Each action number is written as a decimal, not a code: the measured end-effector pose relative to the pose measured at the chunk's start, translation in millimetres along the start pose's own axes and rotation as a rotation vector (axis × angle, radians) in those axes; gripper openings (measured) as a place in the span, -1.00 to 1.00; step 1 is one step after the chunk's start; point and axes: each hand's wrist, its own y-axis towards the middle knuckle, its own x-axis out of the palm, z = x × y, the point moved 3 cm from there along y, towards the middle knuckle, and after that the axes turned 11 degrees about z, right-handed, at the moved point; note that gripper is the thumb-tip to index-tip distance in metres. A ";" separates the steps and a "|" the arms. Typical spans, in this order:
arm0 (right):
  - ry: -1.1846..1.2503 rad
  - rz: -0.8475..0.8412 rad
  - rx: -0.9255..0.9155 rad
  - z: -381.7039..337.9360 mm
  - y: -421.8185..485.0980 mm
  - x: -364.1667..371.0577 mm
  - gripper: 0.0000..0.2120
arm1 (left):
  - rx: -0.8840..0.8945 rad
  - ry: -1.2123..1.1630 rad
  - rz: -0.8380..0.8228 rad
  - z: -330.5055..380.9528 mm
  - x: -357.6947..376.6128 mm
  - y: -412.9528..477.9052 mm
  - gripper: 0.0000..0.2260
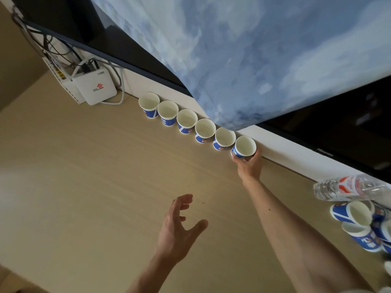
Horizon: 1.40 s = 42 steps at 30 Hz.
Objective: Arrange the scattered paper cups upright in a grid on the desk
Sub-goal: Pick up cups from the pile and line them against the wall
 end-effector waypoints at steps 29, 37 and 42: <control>-0.390 0.780 0.292 212.2 -151.9 -489.7 -0.33 | 0.208 0.182 -0.536 52.1 129.7 -171.6 -0.61; -0.481 0.631 0.466 270.4 -150.7 -523.6 -0.32 | 0.245 0.216 -0.541 61.0 144.8 -196.1 -0.65; -0.242 0.593 0.412 267.8 -179.3 -503.9 -0.38 | 0.274 0.261 -0.549 66.9 152.1 -207.0 -0.66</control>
